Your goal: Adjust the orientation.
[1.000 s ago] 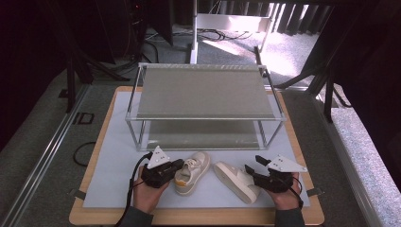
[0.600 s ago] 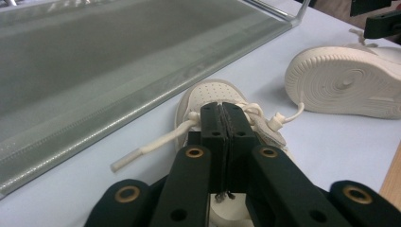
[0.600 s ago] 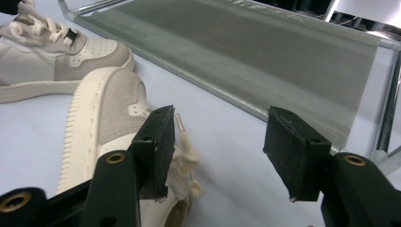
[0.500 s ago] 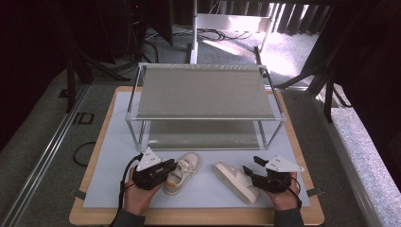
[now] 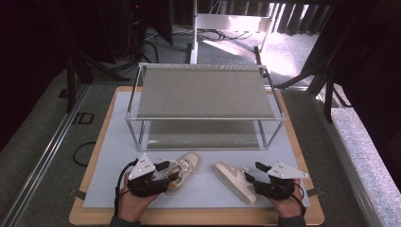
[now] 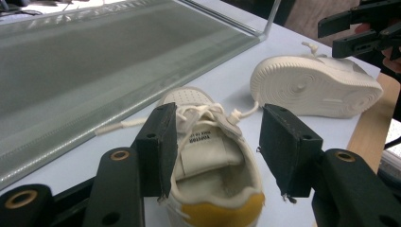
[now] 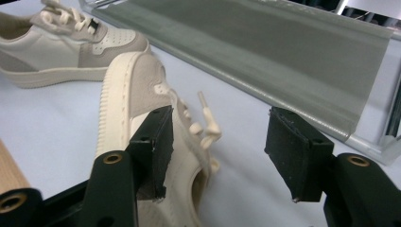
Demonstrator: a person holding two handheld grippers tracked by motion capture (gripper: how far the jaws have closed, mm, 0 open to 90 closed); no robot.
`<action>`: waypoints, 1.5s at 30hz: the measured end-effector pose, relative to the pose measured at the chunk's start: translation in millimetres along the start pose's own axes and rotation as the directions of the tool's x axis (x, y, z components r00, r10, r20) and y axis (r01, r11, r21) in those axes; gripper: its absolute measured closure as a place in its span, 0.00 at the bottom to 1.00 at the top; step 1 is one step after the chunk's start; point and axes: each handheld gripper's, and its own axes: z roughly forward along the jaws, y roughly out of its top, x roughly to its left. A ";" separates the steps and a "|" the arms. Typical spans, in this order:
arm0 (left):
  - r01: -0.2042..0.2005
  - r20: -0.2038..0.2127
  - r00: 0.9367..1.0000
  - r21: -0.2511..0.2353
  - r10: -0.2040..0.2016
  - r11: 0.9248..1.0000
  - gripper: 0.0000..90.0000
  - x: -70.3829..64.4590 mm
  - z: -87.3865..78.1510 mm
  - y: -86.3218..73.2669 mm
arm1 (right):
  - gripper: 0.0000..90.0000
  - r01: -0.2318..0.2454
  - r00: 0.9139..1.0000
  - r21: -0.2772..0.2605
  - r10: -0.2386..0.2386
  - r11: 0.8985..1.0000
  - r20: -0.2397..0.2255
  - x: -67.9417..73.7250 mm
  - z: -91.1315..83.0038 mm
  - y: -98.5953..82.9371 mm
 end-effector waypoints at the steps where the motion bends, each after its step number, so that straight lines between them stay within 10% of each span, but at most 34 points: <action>1: 0.001 0.007 1.000 0.006 -0.001 1.000 0.50 -0.4 -1.3 -1.1 | 0.46 0.001 1.000 0.001 -0.001 1.000 -0.003 0.5 -0.6 -0.6; 19: 0.016 0.027 0.999 0.025 -0.017 1.000 0.32 -3.9 -3.5 -12.3 | 0.33 -0.079 0.991 0.014 0.080 0.997 -0.103 14.0 -12.1 -18.6; 29: 0.017 0.034 0.999 0.047 -0.019 0.999 0.33 -5.6 2.0 -14.9 | 0.45 -0.099 0.981 0.022 0.101 0.995 -0.167 16.4 -11.1 -19.8; 45: 0.008 0.040 0.999 0.073 -0.011 0.997 0.34 -6.8 10.6 -17.9 | 0.52 -0.020 0.983 0.039 0.027 0.999 -0.184 26.6 -11.6 -13.9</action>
